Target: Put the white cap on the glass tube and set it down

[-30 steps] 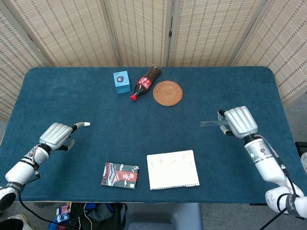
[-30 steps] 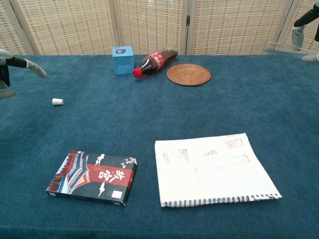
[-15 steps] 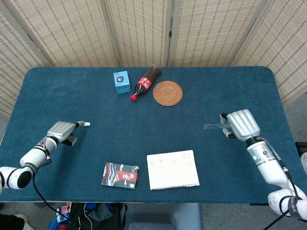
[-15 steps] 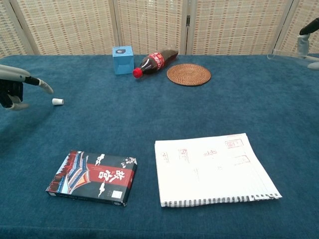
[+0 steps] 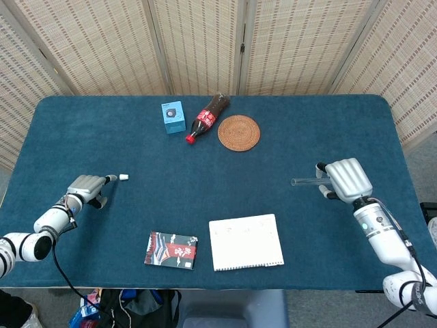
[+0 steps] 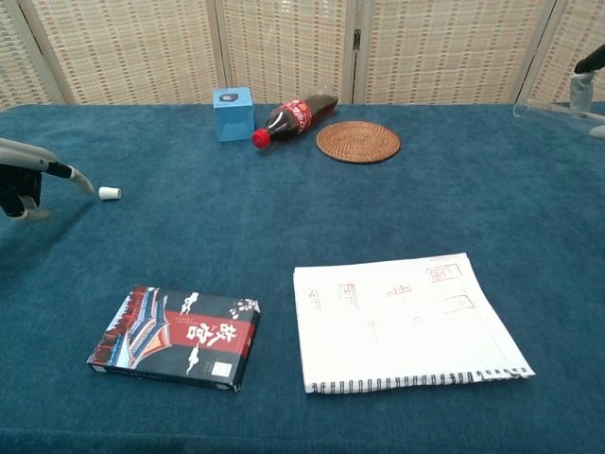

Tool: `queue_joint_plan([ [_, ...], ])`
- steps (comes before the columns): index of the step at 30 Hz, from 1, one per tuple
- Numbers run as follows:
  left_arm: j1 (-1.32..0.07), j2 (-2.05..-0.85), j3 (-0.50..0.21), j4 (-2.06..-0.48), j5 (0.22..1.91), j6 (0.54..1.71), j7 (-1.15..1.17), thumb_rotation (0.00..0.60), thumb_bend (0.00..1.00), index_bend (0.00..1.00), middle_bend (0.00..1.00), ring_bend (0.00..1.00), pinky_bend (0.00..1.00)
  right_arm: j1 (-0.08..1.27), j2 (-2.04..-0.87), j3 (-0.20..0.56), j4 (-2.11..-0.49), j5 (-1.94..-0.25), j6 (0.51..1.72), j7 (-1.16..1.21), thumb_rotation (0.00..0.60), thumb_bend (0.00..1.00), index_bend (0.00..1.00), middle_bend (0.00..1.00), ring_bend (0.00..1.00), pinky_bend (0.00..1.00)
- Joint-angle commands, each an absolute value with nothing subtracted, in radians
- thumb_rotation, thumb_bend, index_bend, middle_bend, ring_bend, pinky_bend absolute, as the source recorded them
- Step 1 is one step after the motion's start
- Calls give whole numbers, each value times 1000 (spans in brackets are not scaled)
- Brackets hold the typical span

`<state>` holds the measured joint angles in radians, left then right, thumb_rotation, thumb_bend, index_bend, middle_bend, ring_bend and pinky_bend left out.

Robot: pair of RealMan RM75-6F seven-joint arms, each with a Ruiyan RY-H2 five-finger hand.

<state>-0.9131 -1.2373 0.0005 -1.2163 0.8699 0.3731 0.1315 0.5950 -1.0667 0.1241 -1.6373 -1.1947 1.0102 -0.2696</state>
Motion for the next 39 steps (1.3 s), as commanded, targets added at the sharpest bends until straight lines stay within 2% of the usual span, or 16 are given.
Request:
queue_joint_plan([
  [1, -924, -1249, 12, -1200, 853, 366, 128, 600, 490, 104, 944, 960, 998, 592, -1065, 125, -1638, -1194, 1011, -269, 600, 613, 875, 1000, 1000, 1000],
  [23, -993, -1235, 24, -1264, 826, 389, 117, 599, 490, 99, 944, 960, 998, 568, -1064, 128, -1613, -1196, 1010, -233, 600, 614, 875, 1000, 1000, 1000],
  [39, -1038, -1206, 70, -1318, 752, 457, 167, 599, 490, 87, 944, 959, 998, 555, -1066, 131, -1596, -1207, 1010, -208, 600, 614, 875, 1000, 1000, 1000],
])
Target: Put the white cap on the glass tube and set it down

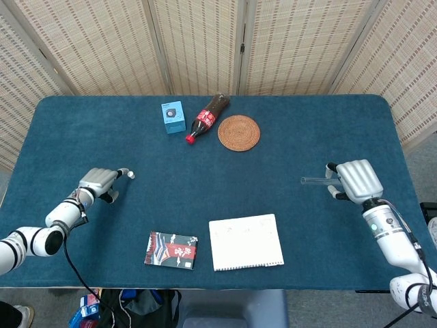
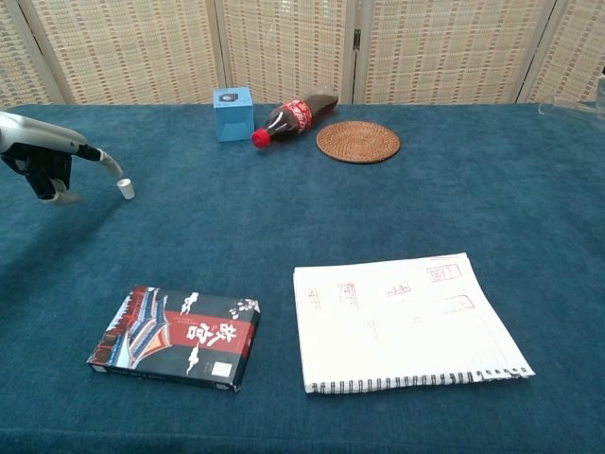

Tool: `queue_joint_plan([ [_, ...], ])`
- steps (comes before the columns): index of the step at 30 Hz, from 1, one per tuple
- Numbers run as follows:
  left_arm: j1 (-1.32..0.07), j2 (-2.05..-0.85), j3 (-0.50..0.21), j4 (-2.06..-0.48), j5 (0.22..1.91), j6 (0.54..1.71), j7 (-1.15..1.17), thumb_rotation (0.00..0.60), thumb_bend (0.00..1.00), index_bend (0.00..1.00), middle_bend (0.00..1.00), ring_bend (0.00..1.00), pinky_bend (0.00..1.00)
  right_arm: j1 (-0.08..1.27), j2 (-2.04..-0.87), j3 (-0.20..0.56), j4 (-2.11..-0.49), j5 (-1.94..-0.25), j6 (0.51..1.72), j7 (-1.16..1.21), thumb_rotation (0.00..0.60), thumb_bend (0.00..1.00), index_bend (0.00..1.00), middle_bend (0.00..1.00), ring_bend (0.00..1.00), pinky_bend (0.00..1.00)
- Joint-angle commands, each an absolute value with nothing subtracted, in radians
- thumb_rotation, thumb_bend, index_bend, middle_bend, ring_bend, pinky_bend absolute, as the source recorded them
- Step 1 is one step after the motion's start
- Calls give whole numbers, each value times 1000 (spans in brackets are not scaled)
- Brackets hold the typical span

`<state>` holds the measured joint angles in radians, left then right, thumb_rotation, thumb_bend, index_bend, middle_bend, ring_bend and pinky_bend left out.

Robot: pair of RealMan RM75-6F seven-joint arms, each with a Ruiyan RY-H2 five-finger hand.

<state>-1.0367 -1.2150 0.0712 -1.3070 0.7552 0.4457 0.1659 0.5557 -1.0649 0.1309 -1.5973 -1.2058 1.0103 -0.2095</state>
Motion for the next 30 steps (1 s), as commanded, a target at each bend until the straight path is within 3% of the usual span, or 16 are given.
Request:
queue_joint_plan([
  [1, -1036, -1202, 67, -1323, 753, 466, 166, 599, 490, 85, 944, 959, 998, 555, -1067, 132, -1595, -1207, 1010, -207, 600, 614, 875, 1000, 1000, 1000],
  [9, -956, -1218, -20, -1328, 869, 633, 77, 600, 468, 131, 887, 879, 962, 553, -1060, 140, -1602, -1211, 1017, -204, 600, 614, 875, 1000, 1000, 1000],
  [11, -933, -1241, -38, -1307, 904, 675, 52, 600, 420, 159, 837, 811, 854, 552, -1057, 141, -1609, -1211, 1019, -207, 600, 614, 875, 1000, 1000, 1000],
  [13, -920, -1262, -50, -1285, 930, 701, 40, 600, 354, 191, 703, 671, 645, 552, -1055, 142, -1613, -1209, 1018, -209, 600, 613, 875, 1000, 1000, 1000],
  [16, -910, -1292, -60, -1247, 968, 733, 45, 600, 329, 225, 457, 397, 288, 553, -1052, 143, -1620, -1207, 1014, -216, 600, 614, 875, 1000, 1000, 1000],
  [19, -905, -1317, -67, -1217, 996, 751, 60, 600, 328, 252, 221, 139, 31, 553, -1050, 144, -1626, -1205, 1015, -220, 600, 613, 875, 1000, 1000, 1000],
  [22, -900, -1345, -70, -1182, 1023, 772, 81, 600, 328, 286, 67, 16, 0, 551, -1049, 144, -1629, -1203, 1016, -223, 600, 613, 875, 1000, 1000, 1000],
  [24, -901, -1364, -63, -1150, 1045, 769, 102, 600, 328, 313, 12, 0, 0, 551, -1049, 143, -1629, -1200, 1013, -224, 600, 614, 875, 1000, 1000, 1000],
  [30, -900, -1421, -62, -1073, 1082, 756, 130, 600, 328, 365, 0, 0, 0, 551, -1050, 143, -1629, -1194, 1007, -227, 600, 614, 875, 1000, 1000, 1000],
])
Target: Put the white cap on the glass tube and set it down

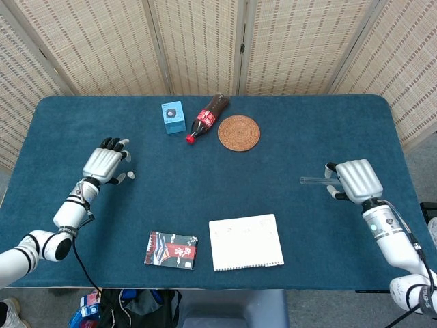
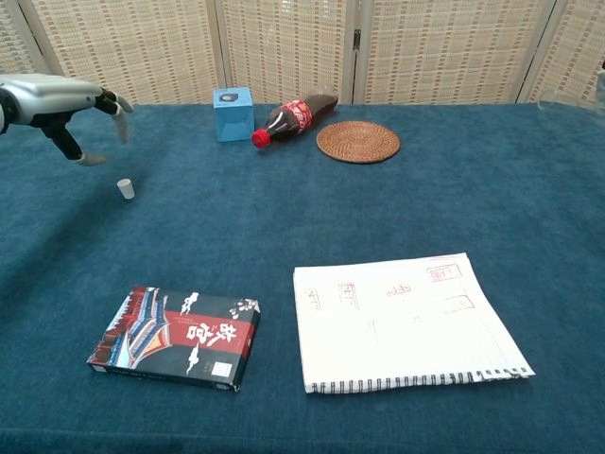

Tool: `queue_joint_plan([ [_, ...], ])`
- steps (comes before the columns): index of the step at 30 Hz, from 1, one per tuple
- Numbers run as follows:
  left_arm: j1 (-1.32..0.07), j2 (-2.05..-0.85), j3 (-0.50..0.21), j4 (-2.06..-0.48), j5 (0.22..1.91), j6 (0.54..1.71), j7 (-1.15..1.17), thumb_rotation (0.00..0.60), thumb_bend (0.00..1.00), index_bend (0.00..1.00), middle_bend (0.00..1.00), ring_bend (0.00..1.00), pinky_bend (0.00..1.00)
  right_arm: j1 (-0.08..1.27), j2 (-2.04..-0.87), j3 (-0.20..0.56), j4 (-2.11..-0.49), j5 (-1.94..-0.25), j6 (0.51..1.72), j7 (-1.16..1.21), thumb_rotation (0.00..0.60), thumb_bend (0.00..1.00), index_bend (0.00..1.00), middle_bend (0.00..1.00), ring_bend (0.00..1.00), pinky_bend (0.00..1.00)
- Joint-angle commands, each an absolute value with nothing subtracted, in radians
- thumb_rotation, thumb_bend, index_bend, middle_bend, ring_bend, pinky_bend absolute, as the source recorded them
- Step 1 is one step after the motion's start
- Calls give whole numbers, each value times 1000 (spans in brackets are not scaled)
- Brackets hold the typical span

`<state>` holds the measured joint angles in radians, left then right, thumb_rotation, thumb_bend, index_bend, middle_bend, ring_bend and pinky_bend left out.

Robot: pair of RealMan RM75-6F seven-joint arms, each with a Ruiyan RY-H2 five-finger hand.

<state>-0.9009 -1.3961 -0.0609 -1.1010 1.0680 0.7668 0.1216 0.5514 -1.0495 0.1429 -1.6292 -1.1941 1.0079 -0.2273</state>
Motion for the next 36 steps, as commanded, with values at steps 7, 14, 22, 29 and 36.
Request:
queue_joint_plan([
  [7, -902, -1476, -69, -1010, 1108, 730, 139, 600, 328, 364, 0, 0, 0, 553, -1056, 141, -1618, -1191, 999, -224, 600, 613, 875, 1000, 1000, 1000],
  [14, -904, -1517, -78, -962, 1119, 705, 150, 600, 328, 368, 0, 0, 0, 554, -1057, 144, -1608, -1188, 994, -218, 600, 614, 875, 1000, 1000, 1000],
  [22, -902, -1564, -91, -901, 1123, 686, 162, 600, 328, 384, 0, 0, 0, 555, -1058, 144, -1599, -1184, 986, -213, 600, 613, 875, 1000, 1000, 1000],
  [29, -899, -1590, -101, -856, 1131, 674, 163, 600, 328, 397, 0, 0, 0, 558, -1061, 144, -1591, -1180, 979, -213, 600, 613, 875, 1000, 1000, 1000],
  [36, -894, -1600, -108, -832, 1139, 662, 162, 600, 328, 403, 0, 0, 0, 561, -1067, 145, -1584, -1177, 973, -213, 600, 613, 875, 1000, 1000, 1000],
])
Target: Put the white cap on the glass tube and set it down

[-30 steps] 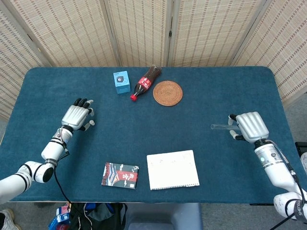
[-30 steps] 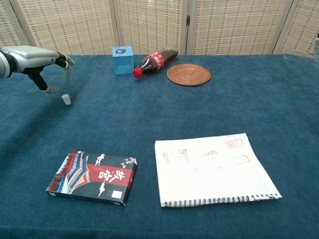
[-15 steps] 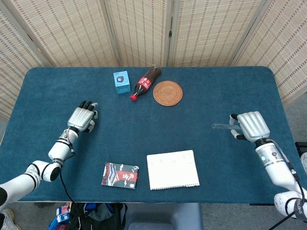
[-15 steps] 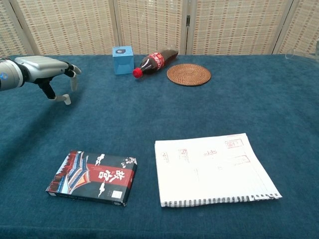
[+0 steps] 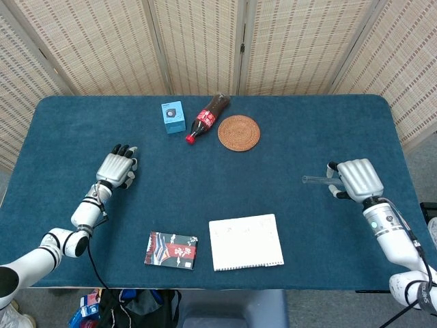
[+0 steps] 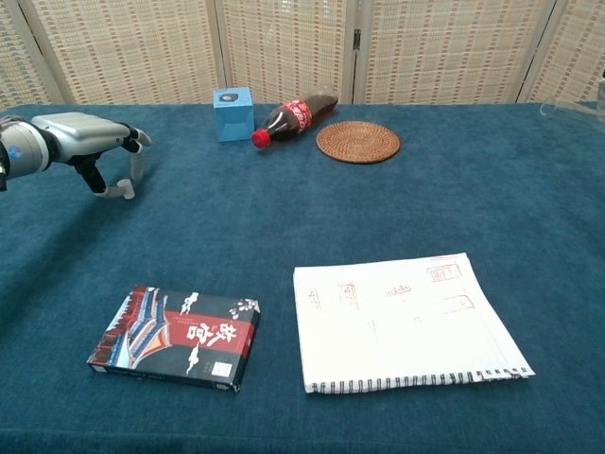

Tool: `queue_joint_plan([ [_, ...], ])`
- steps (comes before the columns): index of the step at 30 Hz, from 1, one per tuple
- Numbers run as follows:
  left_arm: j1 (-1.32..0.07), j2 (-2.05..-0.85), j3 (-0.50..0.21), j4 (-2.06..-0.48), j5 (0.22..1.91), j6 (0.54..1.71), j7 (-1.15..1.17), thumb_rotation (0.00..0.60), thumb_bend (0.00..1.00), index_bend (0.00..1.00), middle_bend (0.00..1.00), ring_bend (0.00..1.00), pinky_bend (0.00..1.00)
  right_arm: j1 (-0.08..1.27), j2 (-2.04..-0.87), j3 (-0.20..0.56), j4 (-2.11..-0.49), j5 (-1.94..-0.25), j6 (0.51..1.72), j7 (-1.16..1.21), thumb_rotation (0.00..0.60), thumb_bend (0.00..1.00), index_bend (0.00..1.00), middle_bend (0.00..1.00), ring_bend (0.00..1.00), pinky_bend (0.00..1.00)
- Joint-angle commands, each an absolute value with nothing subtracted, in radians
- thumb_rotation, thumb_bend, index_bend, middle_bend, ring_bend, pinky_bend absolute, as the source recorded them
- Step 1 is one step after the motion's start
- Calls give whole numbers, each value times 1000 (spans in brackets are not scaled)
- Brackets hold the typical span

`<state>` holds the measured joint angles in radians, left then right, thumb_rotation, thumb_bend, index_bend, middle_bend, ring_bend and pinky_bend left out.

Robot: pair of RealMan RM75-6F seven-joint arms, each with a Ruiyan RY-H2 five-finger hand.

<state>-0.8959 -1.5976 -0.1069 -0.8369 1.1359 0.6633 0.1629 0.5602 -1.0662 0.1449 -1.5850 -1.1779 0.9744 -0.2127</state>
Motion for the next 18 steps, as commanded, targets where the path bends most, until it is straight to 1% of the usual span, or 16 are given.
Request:
queue_joint_plan([
  [1, -893, -1601, -109, -830, 1140, 661, 161, 600, 328, 403, 0, 0, 0, 561, -1067, 145, -1584, -1177, 973, -213, 600, 613, 875, 1000, 1000, 1000],
  [18, -885, -1615, -137, -805, 1155, 652, 130, 600, 328, 422, 0, 0, 0, 560, -1058, 147, -1599, -1168, 978, -224, 600, 613, 875, 1000, 1000, 1000],
])
